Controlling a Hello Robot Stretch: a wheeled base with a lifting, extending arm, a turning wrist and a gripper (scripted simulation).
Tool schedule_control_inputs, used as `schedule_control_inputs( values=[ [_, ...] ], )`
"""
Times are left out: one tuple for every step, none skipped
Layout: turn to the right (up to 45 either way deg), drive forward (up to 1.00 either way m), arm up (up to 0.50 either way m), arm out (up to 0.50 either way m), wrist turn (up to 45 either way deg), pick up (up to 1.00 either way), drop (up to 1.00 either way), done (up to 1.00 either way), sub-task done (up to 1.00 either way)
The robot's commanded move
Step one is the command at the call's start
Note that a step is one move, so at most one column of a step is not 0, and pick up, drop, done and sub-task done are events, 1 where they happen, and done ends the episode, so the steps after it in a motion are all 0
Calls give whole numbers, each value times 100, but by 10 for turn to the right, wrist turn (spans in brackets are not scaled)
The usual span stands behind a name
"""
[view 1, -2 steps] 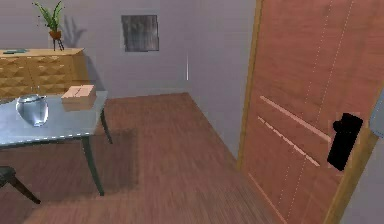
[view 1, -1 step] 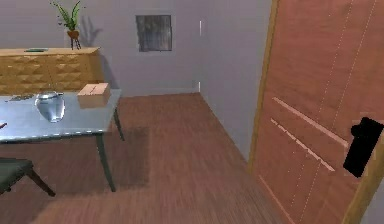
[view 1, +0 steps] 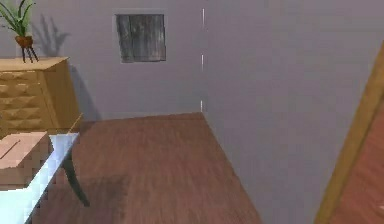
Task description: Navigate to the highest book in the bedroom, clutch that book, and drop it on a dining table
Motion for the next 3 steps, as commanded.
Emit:
schedule_control_inputs(
  values=[
    [-60,0,0,0,0,0,0,0,0],
    [0,15,0,0,0,0,0,0,0],
    [-60,0,0,0,0,0,0,0,0]
  ],
)
